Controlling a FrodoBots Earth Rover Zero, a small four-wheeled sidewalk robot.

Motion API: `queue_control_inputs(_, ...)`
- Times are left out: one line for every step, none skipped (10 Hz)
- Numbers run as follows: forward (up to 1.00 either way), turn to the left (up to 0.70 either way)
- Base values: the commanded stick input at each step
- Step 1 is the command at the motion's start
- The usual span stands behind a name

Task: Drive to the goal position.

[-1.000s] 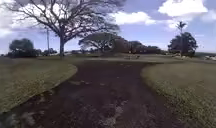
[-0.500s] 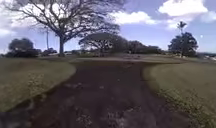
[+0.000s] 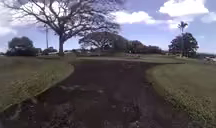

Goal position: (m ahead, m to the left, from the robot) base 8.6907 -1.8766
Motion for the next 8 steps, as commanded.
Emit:
queue_control_inputs(0.50,0.00)
queue_control_inputs(0.50,0.00)
queue_control_inputs(0.50,0.00)
queue_control_inputs(0.50,0.00)
queue_control_inputs(0.50,0.00)
queue_control_inputs(0.50,0.00)
queue_control_inputs(0.50,0.00)
queue_control_inputs(0.50,0.00)
